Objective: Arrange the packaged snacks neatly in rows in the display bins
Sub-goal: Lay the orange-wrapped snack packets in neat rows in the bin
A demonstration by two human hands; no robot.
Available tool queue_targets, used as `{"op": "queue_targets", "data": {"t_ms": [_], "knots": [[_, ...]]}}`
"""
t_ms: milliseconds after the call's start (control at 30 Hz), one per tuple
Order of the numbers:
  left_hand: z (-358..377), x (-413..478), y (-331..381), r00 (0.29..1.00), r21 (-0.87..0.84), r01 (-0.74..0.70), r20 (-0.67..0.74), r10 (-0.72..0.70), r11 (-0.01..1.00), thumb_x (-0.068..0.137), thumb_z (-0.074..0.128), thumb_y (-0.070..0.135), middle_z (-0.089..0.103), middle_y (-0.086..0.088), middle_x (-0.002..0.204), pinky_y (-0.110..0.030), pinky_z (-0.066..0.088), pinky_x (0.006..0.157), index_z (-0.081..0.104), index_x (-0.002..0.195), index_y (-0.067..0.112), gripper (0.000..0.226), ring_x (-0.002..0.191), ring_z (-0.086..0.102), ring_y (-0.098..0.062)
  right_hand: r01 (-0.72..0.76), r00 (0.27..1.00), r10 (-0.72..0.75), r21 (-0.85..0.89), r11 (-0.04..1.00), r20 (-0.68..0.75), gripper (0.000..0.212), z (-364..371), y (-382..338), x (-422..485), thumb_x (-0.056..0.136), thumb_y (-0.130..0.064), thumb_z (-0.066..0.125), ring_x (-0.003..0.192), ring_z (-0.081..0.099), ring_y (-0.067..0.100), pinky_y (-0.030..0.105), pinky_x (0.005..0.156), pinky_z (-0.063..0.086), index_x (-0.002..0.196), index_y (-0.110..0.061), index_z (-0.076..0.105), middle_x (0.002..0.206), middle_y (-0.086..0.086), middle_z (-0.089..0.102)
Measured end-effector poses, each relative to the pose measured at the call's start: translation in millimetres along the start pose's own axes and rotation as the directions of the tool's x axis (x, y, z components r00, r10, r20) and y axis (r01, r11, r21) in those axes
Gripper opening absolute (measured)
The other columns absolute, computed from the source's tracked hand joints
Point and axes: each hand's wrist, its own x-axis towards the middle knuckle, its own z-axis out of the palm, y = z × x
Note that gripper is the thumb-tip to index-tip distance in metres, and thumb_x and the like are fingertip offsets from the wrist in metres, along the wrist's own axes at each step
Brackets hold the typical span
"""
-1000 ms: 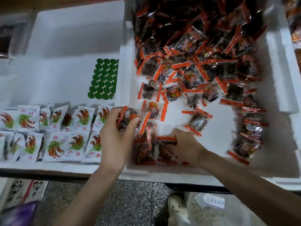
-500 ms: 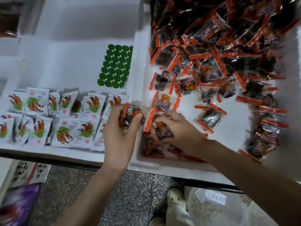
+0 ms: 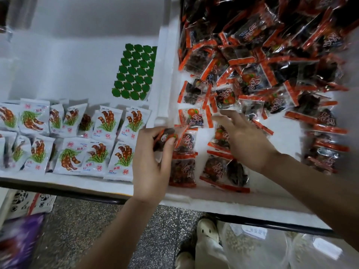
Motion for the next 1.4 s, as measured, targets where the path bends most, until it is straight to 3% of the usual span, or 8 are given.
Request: {"op": "queue_targets", "data": {"t_ms": [167, 300, 467, 533, 633, 800, 1000, 1400], "knots": [[3, 0, -3, 0.996, 0.098, -0.082, 0.052, 0.077, 0.992, 0.092, 0.05, 0.023, 0.042, 0.014, 0.101, -0.001, 0.032, 0.084, 0.046, 0.111, 0.02, 0.02, 0.093, 0.043, 0.003, -0.077, 0.995, 0.058, 0.264, 0.962, 0.081, 0.058, 14, -4, -12, 0.089, -0.03, 0.062, 0.132, 0.034, 0.019, 0.033, 0.107, 0.033, 0.139, -0.016, 0.035, 0.144, 0.003, 0.037], [3, 1, -5, 0.993, 0.139, -0.091, 0.091, 0.079, 0.986, 0.093, 0.048, 0.027, 0.043, 0.012, 0.097, -0.009, 0.035, 0.077, 0.045, 0.109, 0.021, 0.018, 0.09, 0.043, -0.001, -0.041, 0.978, -0.033, 0.34, 0.939, 0.207, 0.06, 11, -8, -8, 0.093, -0.023, 0.057, 0.128, 0.043, 0.02, 0.029, 0.1, 0.037, 0.143, -0.028, 0.025, 0.153, -0.003, 0.027], [4, 1, -4, 0.989, 0.194, -0.137, 0.083, 0.123, 0.971, 0.092, 0.048, 0.023, 0.043, 0.008, 0.096, -0.015, 0.035, 0.075, 0.045, 0.108, 0.017, 0.018, 0.086, 0.046, -0.009, 0.086, 0.959, -0.156, 0.283, 0.955, 0.236, 0.067, 8, -14, 3, 0.093, -0.005, 0.052, 0.142, 0.007, 0.005, 0.019, 0.112, 0.005, 0.147, -0.03, 0.021, 0.157, -0.005, 0.014], [5, 1, -5, 0.986, 0.204, -0.158, 0.085, 0.143, 0.966, 0.092, 0.049, 0.021, 0.044, 0.006, 0.096, -0.016, 0.036, 0.075, 0.048, 0.108, 0.014, 0.017, 0.086, 0.047, -0.012, 0.09, 0.99, -0.115, 0.27, 0.959, 0.076, 0.056, 5, -13, -3, 0.09, -0.011, 0.059, 0.139, 0.026, 0.012, 0.025, 0.114, 0.02, 0.141, -0.019, 0.038, 0.147, 0.001, 0.037], [4, -1, -7, 0.982, 0.198, -0.18, 0.085, 0.166, 0.963, 0.092, 0.05, 0.018, 0.047, 0.002, 0.095, -0.017, 0.037, 0.074, 0.051, 0.107, 0.009, 0.018, 0.085, 0.047, -0.011, -0.018, 0.995, 0.039, 0.208, 0.978, -0.096, 0.031, -4, -3, -23, 0.089, -0.024, 0.061, 0.103, 0.058, 0.021, 0.025, 0.076, 0.043, 0.118, -0.015, 0.055, 0.116, 0.003, 0.057], [5, 1, -5, 0.978, 0.211, -0.204, 0.096, 0.188, 0.956, 0.091, 0.049, 0.017, 0.049, -0.004, 0.094, -0.015, 0.032, 0.078, 0.047, 0.106, 0.011, 0.017, 0.086, 0.046, -0.013, -0.075, 0.945, 0.083, -0.039, 0.996, 0.316, 0.059, 2, 19, -52, 0.089, -0.043, 0.054, 0.13, 0.032, 0.019, 0.032, 0.094, 0.044, 0.14, -0.022, 0.033, 0.14, -0.001, 0.033], [6, 2, -3, 0.977, 0.288, -0.203, 0.13, 0.172, 0.936, 0.09, 0.049, 0.015, 0.054, -0.015, 0.089, -0.015, 0.028, 0.076, 0.052, 0.103, 0.0, 0.019, 0.084, 0.044, -0.017, -0.128, 0.93, 0.136, -0.048, 0.991, 0.342, 0.053, -3, 21, -42, 0.091, -0.037, 0.055, 0.131, 0.028, 0.02, 0.029, 0.106, 0.027, 0.137, -0.019, 0.035, 0.14, 0.002, 0.033], [6, 3, 2, 0.982, 0.285, -0.153, 0.149, 0.114, 0.946, 0.09, 0.049, 0.017, 0.053, -0.011, 0.091, -0.017, 0.028, 0.074, 0.052, 0.104, 0.005, 0.019, 0.085, 0.043, -0.015, -0.411, 0.886, 0.302, 0.297, 0.862, 0.351, 0.019, 9, 4, -34, 0.088, -0.021, 0.062, 0.099, 0.058, 0.021, 0.035, 0.084, 0.05, 0.107, -0.024, 0.057, 0.106, 0.001, 0.061]]}}
